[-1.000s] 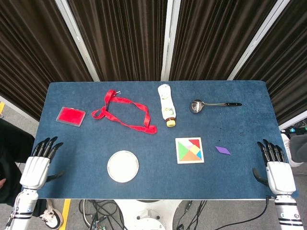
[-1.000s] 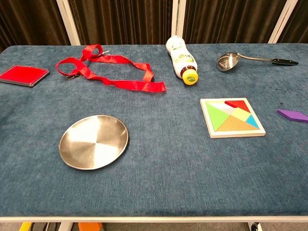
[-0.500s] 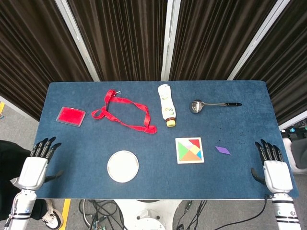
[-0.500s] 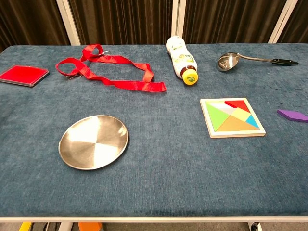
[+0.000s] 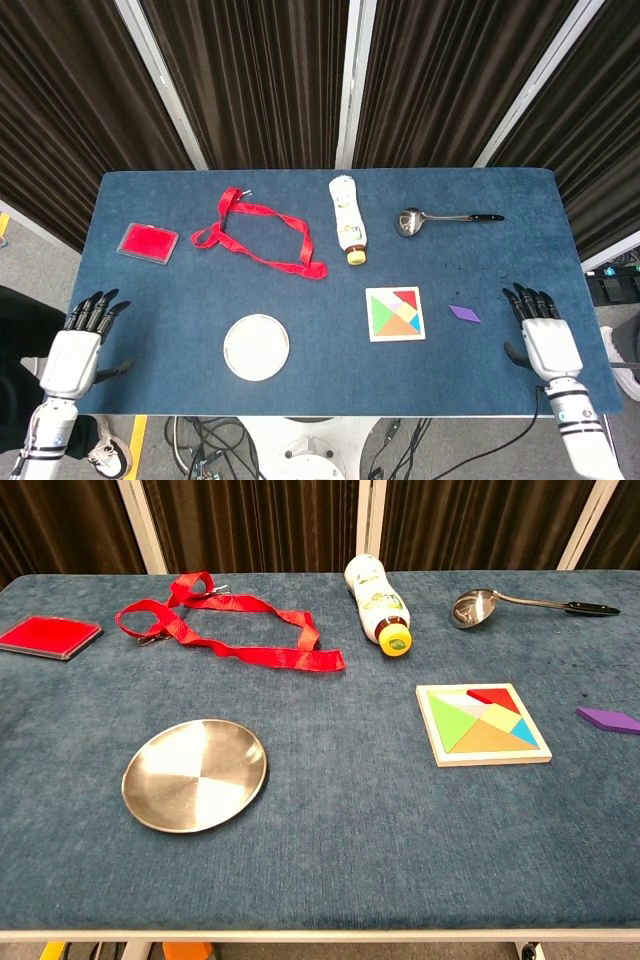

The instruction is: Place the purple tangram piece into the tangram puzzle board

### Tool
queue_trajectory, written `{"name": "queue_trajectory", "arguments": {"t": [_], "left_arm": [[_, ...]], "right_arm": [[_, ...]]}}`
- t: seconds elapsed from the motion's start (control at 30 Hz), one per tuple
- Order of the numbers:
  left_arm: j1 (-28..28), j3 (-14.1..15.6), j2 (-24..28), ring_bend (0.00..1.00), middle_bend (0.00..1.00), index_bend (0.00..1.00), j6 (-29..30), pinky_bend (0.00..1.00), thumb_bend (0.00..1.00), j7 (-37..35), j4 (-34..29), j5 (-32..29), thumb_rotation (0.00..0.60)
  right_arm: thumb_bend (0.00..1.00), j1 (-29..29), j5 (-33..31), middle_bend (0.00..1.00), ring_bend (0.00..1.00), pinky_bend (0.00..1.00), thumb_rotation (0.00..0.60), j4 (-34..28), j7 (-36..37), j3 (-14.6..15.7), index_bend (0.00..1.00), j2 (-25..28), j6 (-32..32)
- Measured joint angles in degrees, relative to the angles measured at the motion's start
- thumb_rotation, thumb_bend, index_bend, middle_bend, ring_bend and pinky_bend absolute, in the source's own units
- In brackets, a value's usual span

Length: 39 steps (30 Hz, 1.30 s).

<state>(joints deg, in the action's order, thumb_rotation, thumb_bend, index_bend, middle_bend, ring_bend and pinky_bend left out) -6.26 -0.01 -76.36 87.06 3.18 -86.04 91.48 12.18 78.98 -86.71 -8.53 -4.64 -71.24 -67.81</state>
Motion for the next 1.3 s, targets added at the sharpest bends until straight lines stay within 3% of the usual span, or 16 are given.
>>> {"name": "queue_trajectory", "arguments": {"t": [0.27, 0.47, 0.8, 1.3], "left_arm": [[0.06, 0.34, -0.04, 0.00, 0.06, 0.17, -0.56, 0.12, 0.00, -0.78, 0.33, -0.28, 0.600], [0.07, 0.36, -0.38, 0.00, 0.06, 0.17, -0.66, 0.12, 0.00, -1.09, 0.88, -0.35, 0.600], [0.12, 0.51, -1.06, 0.00, 0.06, 0.17, -1.19, 0.12, 0.00, -2.40, 2.33, -0.80, 0.600], [0.07, 0.58, -1.27, 0.00, 0.06, 0.17, -1.63, 0.12, 0.00, -2.61, 2.67, -1.04, 0.600]], "right_arm": [[0.22, 7.09, -5.28, 0.00, 0.00, 0.00, 0.600, -0.45, -5.54, -1.72, 0.01, 0.12, 9.95], [0.23, 11.18, -9.81, 0.00, 0.00, 0.00, 0.600, -1.02, -10.65, -2.49, 0.16, -0.63, 14.49], [0.25, 13.24, -14.27, 0.00, 0.00, 0.00, 0.600, -1.31, -16.36, -1.29, 0.25, -3.79, 14.83], [0.26, 14.07, -16.43, 0.00, 0.00, 0.00, 0.600, 0.88, -17.06, -0.22, 0.34, -5.87, 12.87]]}}
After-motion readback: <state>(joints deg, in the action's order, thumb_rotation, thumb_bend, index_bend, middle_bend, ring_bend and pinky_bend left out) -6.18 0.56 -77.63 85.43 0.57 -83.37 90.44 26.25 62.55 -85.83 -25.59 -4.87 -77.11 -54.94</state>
